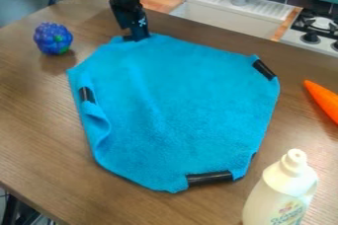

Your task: Fold the blue cloth from top left to bottom right

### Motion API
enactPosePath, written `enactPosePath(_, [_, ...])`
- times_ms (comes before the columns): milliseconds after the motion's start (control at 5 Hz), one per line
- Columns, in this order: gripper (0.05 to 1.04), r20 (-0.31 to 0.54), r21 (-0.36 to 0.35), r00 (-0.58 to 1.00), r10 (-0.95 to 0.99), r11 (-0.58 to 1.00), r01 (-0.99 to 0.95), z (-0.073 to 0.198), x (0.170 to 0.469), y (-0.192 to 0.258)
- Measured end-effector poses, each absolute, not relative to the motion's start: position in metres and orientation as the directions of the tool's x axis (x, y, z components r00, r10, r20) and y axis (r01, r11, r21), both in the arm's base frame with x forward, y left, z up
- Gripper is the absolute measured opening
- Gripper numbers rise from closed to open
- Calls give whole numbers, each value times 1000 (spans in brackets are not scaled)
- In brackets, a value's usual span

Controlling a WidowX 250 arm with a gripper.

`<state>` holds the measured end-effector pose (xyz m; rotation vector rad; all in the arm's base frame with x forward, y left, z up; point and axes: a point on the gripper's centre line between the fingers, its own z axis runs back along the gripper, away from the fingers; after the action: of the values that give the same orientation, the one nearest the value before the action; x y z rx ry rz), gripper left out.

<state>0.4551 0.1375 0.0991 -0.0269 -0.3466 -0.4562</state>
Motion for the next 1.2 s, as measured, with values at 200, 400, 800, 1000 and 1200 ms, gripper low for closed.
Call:
enactPosePath(200, [710, 317, 44, 852, -418, 903, 427, 88, 456, 138])
enactPosePath(400, [385, 326, 48, 849, -415, 904, 424, 89, 458, 138])
enactPosePath(800, [76, 356, 27, 840, -408, 904, 428, 89, 452, 136])
enactPosePath(1000, [52, 417, -12, 817, -399, 896, 443, 117, 440, 126])
enactPosePath(1200, [50, 503, -19, 765, -402, 880, 474, 163, 420, 115])
